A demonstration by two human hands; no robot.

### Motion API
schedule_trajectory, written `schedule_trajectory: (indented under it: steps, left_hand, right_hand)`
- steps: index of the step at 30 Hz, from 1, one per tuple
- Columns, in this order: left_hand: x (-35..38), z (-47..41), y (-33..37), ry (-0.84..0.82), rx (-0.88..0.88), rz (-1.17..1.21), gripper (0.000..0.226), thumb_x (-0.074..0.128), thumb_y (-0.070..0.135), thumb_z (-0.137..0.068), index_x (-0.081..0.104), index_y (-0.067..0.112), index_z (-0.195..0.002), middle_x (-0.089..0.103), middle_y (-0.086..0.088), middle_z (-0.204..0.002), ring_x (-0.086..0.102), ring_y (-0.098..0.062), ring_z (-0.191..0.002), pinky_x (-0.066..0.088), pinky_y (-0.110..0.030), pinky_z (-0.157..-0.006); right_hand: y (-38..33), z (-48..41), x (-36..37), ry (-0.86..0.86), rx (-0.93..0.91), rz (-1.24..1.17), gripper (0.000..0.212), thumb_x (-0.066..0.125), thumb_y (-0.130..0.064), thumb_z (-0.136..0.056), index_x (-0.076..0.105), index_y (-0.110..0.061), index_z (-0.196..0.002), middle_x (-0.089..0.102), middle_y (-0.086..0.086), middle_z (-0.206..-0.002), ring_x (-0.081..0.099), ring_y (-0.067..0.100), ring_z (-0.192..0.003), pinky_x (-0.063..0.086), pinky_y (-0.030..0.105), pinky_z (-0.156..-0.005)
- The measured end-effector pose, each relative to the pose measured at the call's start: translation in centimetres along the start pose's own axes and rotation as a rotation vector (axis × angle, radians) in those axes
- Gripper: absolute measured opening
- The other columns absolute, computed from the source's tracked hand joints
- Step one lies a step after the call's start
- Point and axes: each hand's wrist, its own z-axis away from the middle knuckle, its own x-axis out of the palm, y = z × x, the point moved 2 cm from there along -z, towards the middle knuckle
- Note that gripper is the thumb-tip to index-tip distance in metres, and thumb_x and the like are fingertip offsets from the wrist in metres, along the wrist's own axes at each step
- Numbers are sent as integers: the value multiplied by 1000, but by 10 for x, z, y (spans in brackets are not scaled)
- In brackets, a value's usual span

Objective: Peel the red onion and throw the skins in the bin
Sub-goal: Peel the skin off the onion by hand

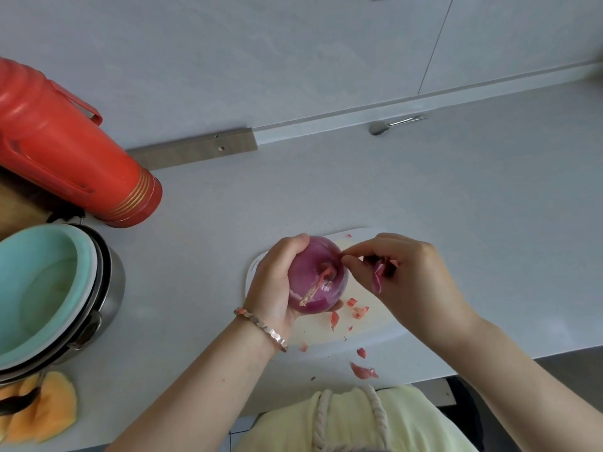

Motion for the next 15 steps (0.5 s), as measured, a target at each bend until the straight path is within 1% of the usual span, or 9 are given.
schedule_trajectory:
  steps: [2, 3, 5, 7, 9, 11, 15]
  left_hand:
    - [1, 0, 4, 41, 56, -21, 56, 57, 39, -72, 60, -9, -100, 61, -23, -94, 58, -33, -79, 54, -45, -65]
    - [2, 0, 6, 58, 86, -43, 63, 59, 42, -65, 60, -9, -102, 60, -24, -95, 55, -36, -82, 51, -52, -72]
    - [6, 3, 8, 73, 115, -48, 70, 61, 45, -58, 61, -8, -102, 60, -26, -95, 52, -38, -83, 46, -64, -83]
    - [7, 5, 9, 93, 121, -59, 72, 62, 47, -56, 61, -7, -103, 62, -29, -100, 55, -47, -86, 43, -68, -86]
    - [7, 5, 8, 108, 134, -78, 72, 61, 49, -55, 62, -5, -103, 62, -30, -108, 55, -55, -99, 44, -70, -86]
    - [7, 6, 7, 105, 135, -72, 73, 62, 49, -54, 62, -5, -103, 61, -31, -109, 53, -56, -105, 44, -71, -84]
    - [4, 5, 6, 119, 140, -85, 72, 63, 48, -55, 62, -6, -102, 61, -32, -108, 55, -55, -101, 43, -72, -83]
  right_hand:
    - [-3, 1, 0, 0, 16, -8, 9, 71, -9, -76, 72, -11, -67, 58, 1, -56, 52, 13, -65, 39, 14, -55]
    - [-3, 1, 1, 3, 14, -1, 11, 71, -10, -76, 72, -10, -66, 59, 3, -56, 52, 15, -66, 39, 16, -55]
    - [-3, 2, 2, 6, 3, 16, 14, 68, -13, -77, 72, -9, -63, 60, 5, -56, 53, 16, -66, 39, 16, -55]
    - [-2, 1, 2, 5, 9, 10, 15, 68, -14, -77, 71, -9, -63, 60, 6, -56, 52, 17, -65, 39, 16, -54]
    - [-2, 1, 2, 1, 9, 6, 16, 68, -14, -78, 71, -8, -63, 60, 6, -55, 52, 16, -65, 38, 15, -54]
    - [-2, 1, 2, 0, 5, 14, 18, 65, -15, -77, 69, -7, -61, 59, 5, -54, 52, 16, -65, 38, 12, -54]
    - [-2, 1, 4, -8, 10, 20, 19, 63, -12, -77, 67, -8, -59, 56, 3, -54, 51, 16, -66, 37, 10, -54]
